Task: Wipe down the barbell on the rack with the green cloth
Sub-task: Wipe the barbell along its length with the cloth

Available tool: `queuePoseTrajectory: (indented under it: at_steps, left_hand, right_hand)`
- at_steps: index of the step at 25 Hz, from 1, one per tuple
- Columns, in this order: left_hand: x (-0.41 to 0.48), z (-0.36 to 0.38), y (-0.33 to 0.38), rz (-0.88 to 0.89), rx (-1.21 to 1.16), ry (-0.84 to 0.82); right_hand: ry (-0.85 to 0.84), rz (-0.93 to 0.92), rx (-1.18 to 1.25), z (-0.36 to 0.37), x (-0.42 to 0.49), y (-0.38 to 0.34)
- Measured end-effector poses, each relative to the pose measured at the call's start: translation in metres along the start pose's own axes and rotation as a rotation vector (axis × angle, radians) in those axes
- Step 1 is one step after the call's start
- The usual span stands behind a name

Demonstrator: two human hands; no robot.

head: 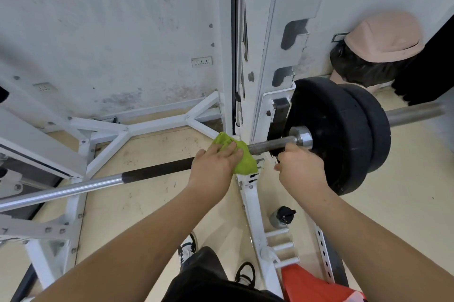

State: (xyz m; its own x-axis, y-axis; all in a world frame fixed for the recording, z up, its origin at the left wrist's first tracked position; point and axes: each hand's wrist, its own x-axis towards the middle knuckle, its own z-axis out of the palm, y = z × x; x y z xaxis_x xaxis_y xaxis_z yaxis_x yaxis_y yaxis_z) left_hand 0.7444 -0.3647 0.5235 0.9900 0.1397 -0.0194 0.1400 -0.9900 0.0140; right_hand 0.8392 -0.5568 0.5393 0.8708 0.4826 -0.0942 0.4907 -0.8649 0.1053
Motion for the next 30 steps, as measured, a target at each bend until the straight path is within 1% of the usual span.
queuePoseTrajectory:
  at_steps: [1,3,4,5,8,10,11,12,14,15,16,17,18,19,20,21,22,23,24,25,26,27,28,30]
  left_hand:
    - [0.019,-0.006,0.006,-0.055,-0.044,-0.008]
    - [0.049,-0.016,0.022,-0.174,-0.136,-0.088]
    - [0.051,-0.016,0.028,-0.184,-0.14,-0.108]
    - [0.047,-0.013,0.028,-0.17,-0.13,-0.083]
    - [-0.004,0.005,0.007,0.015,-0.096,0.084]
    - [-0.016,0.011,-0.004,0.075,-0.047,0.142]
    - [-0.007,0.005,-0.002,0.05,-0.031,0.107]
    - [0.009,-0.004,0.005,-0.015,-0.058,0.061]
    - [0.041,-0.029,0.024,-0.193,-0.171,-0.079]
    - [0.05,-0.035,0.03,-0.192,-0.19,-0.13]
    - [0.05,-0.033,0.029,-0.139,-0.207,-0.137]
    - [0.041,-0.029,0.022,-0.045,-0.251,-0.104]
    - [0.023,-0.024,0.01,0.069,-0.351,-0.068]
    - [0.004,-0.021,-0.006,0.156,-0.499,-0.051]
    - [-0.014,-0.016,-0.024,0.207,-0.616,-0.06]
    - [-0.03,-0.012,-0.041,0.194,-0.634,-0.028]
    - [-0.039,-0.008,-0.057,0.107,-0.542,0.046]
    - [-0.045,-0.007,-0.07,-0.009,-0.398,0.101]
    - [-0.047,-0.01,-0.079,-0.117,-0.25,0.087]
    - [-0.046,-0.011,-0.084,-0.196,-0.144,-0.003]
    - [-0.044,-0.009,-0.085,-0.248,-0.104,-0.08]
    - [-0.04,-0.007,-0.083,-0.278,-0.082,-0.11]
    - [-0.037,-0.008,-0.08,-0.296,-0.051,-0.125]
    - [-0.033,-0.005,-0.078,-0.326,-0.027,-0.117]
  right_hand:
    - [-0.002,0.008,-0.008,-0.001,0.0,0.0]
    - [-0.008,0.029,-0.031,-0.005,-0.001,-0.005]
    - [-0.017,0.03,-0.039,-0.007,-0.001,-0.007]
    - [-0.032,0.025,-0.045,-0.01,-0.001,-0.009]
    - [-0.083,0.03,-0.022,-0.022,-0.002,-0.012]
    - [-0.063,-0.009,0.027,-0.026,-0.003,-0.011]
    - [-0.022,-0.05,0.089,-0.026,-0.004,-0.013]
    - [0.017,-0.097,0.179,-0.025,-0.004,-0.017]
    - [0.051,-0.158,0.355,-0.027,-0.003,-0.03]
    - [0.074,-0.178,0.399,-0.028,0.0,-0.036]
    - [0.103,-0.22,0.404,-0.029,0.004,-0.041]
    - [0.097,-0.284,0.395,-0.029,0.008,-0.045]
    - [0.041,-0.342,0.385,-0.028,0.011,-0.05]
    - [-0.047,-0.378,0.362,-0.024,0.014,-0.056]
    - [-0.13,-0.395,0.319,-0.018,0.017,-0.062]
    - [-0.16,-0.401,0.265,-0.01,0.019,-0.067]
    - [-0.121,-0.404,0.203,-0.002,0.021,-0.072]
    - [-0.053,-0.401,0.144,0.004,0.023,-0.075]
    - [0.014,-0.396,0.116,0.008,0.025,-0.078]
    - [0.079,-0.4,0.085,0.012,0.028,-0.08]
    - [0.086,-0.406,0.051,0.012,0.03,-0.081]
    - [0.043,-0.422,0.022,0.008,0.035,-0.081]
    - [-0.036,-0.446,0.014,-0.001,0.042,-0.079]
    - [-0.232,-0.444,0.09,-0.024,0.062,-0.074]
